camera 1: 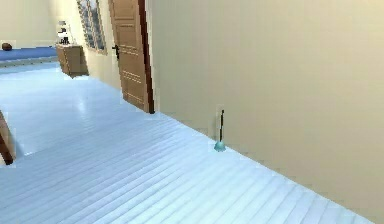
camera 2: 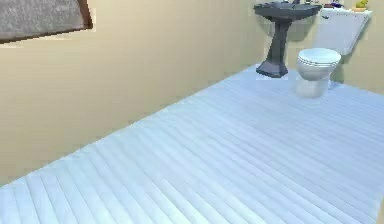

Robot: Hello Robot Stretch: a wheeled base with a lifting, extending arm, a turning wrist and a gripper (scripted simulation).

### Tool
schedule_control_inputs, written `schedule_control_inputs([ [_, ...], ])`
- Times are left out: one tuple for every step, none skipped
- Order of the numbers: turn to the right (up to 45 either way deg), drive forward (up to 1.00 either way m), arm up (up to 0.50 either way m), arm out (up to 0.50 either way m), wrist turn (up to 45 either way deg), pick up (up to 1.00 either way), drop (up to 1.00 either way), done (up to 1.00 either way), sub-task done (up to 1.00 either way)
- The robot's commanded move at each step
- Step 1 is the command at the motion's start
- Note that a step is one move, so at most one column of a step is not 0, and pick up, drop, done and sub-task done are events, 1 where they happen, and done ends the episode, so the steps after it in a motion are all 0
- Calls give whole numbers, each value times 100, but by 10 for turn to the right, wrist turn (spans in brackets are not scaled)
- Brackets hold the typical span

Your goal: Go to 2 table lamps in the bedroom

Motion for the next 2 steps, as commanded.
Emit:
schedule_control_inputs([
  [-360,0,0,0,0,0,0,0,0],
  [0,100,0,0,0,0,0,0,0],
])
